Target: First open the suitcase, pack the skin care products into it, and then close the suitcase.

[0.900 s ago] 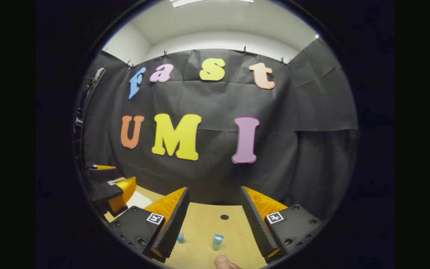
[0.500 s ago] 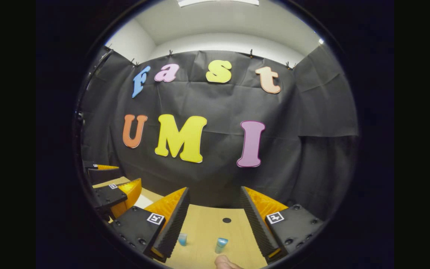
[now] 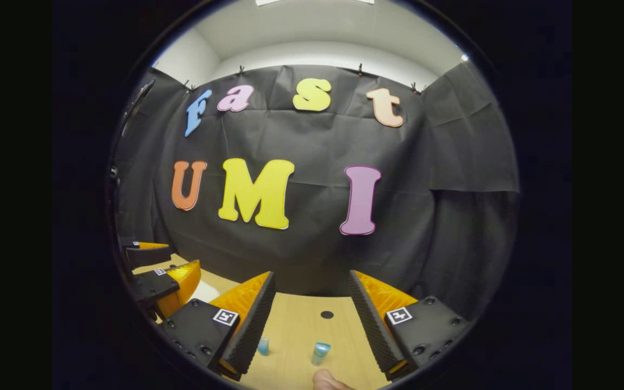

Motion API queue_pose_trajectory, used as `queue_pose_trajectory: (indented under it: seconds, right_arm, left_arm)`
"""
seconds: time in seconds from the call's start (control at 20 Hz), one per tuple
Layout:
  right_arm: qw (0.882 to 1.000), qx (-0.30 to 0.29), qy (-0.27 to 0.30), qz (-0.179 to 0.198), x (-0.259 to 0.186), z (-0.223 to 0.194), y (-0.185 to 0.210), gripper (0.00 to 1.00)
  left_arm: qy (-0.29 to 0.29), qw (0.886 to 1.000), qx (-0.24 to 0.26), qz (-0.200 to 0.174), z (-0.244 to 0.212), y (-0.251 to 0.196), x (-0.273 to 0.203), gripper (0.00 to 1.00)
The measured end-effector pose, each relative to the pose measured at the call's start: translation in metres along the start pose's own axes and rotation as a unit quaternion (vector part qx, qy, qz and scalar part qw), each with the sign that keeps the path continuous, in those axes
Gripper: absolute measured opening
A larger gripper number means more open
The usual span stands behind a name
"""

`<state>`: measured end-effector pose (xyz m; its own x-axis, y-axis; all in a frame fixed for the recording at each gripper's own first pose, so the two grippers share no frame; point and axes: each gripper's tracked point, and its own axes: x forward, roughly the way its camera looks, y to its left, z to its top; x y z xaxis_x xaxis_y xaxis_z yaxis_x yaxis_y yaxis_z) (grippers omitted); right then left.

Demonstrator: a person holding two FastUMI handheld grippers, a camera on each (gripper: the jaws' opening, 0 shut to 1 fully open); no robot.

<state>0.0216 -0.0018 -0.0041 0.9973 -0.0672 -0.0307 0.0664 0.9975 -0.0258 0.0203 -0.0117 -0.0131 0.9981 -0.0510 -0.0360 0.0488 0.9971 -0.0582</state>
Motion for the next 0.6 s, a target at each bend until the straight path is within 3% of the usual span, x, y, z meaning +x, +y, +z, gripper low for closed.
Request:
queue_pose_trajectory:
  seconds: [0.3,0.45,0.6]
  right_arm:
    - [1.000,-0.003,-0.008,-0.019,0.000,-0.005,-0.036,0.80]
    - [0.998,-0.010,0.008,-0.058,0.003,-0.019,-0.070,0.80]
    - [0.996,-0.018,0.026,-0.082,-0.003,-0.037,-0.097,0.80]
  left_arm:
    - [0.000,1.000,0.032,0.001,-0.022,0.007,0.016,0.97]
    - [0.005,0.995,0.102,0.012,-0.040,0.026,0.036,0.98]
    - [0.018,0.980,0.194,0.029,-0.060,0.050,0.057,0.99]
